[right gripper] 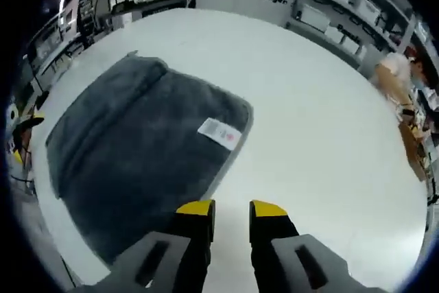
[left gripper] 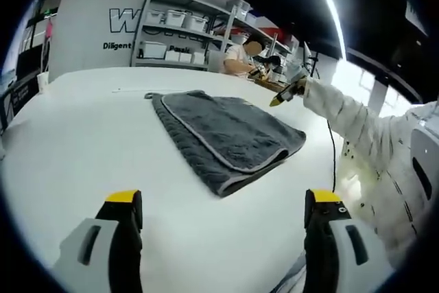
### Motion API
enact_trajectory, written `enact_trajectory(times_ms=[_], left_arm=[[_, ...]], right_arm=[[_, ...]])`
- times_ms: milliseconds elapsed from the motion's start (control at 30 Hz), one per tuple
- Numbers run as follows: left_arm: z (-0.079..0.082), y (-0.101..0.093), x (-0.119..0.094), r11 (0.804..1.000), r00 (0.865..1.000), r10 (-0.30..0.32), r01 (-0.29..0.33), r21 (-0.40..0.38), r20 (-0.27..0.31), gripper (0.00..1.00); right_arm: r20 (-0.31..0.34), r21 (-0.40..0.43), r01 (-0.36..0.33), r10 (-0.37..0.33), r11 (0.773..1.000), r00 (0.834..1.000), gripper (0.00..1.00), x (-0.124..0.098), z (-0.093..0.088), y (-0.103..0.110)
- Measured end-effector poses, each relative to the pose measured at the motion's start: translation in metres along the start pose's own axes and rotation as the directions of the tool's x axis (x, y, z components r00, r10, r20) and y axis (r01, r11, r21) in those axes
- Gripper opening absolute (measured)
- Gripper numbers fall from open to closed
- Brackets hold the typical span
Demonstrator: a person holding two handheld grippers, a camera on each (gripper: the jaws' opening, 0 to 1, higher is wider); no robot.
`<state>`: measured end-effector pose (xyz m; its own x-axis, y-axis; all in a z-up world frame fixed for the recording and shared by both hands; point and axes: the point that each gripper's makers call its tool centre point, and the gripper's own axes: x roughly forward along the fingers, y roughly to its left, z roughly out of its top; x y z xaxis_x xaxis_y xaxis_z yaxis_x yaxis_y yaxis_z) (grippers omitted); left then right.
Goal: Open the folded towel by lifting each exposed corner and separating the folded layers until the towel lies flat within the target outline without major curled edges
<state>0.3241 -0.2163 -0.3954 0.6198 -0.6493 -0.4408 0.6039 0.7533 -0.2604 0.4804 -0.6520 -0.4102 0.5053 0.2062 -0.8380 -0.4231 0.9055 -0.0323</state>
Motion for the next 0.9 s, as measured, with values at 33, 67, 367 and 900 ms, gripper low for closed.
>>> enact_trajectory(times_ms=[33,67,367,900], left_arm=[[0.0,-0.001,0.001,1.0,1.0,-0.003,0.003,0.004,-0.002,0.97],[0.0,-0.001,0.001,1.0,1.0,-0.006,0.006,0.005,-0.003,0.97],[0.006,-0.008,0.002,0.999,0.999,-0.034,0.034,0.023,0.006,0.97],[0.002,-0.009,0.002,0.999,0.999,-0.043,0.043,0.024,-0.004,0.97]], right_arm=[[-0.009,-0.002,-0.007,0.007,1.0,1.0,0.17,-0.006,-0.013,0.007],[-0.027,-0.005,-0.02,0.02,1.0,0.999,0.17,-0.01,-0.026,0.014],[-0.078,-0.048,-0.067,0.063,0.997,0.995,0.21,-0.026,-0.079,0.053],[-0.12,-0.067,-0.071,0.063,0.995,0.991,0.25,-0.024,-0.1,0.069]])
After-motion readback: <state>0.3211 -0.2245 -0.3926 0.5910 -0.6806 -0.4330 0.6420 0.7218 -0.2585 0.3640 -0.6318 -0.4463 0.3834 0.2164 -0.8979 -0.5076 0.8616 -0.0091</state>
